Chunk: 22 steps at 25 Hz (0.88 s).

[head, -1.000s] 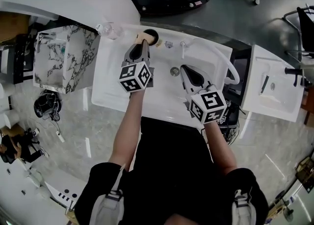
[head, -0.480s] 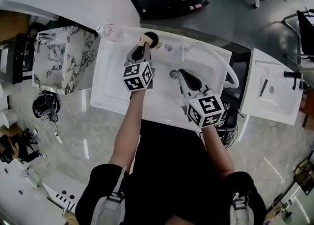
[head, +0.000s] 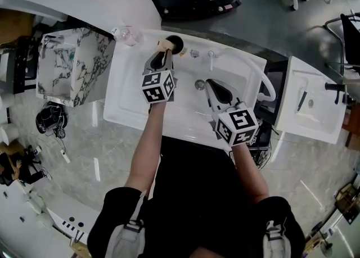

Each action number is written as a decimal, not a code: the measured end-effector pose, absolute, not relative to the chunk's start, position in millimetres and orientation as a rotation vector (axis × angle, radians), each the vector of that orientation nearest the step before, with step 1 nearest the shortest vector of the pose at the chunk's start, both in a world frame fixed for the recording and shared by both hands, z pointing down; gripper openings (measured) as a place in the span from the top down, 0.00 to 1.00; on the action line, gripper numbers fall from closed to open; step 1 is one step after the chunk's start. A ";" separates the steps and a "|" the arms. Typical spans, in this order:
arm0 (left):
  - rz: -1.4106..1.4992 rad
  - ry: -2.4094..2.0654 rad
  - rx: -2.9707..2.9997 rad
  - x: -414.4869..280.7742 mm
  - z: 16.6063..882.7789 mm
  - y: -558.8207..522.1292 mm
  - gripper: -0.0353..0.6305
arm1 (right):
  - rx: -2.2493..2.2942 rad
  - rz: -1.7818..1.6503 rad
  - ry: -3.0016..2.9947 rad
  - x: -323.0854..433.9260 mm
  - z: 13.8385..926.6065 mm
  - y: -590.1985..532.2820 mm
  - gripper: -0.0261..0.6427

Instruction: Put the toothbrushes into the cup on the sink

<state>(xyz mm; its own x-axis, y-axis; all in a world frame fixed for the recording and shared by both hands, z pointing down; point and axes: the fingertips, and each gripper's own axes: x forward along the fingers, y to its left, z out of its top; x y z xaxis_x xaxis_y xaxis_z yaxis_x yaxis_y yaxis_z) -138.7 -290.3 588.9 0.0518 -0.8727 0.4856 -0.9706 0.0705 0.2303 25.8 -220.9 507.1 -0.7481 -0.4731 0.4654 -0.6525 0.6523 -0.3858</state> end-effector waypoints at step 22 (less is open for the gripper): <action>0.182 -1.876 1.832 -134.2 563.5 -237.2 0.85 | 0.899 0.749 -2.598 23.6 490.3 -199.9 0.91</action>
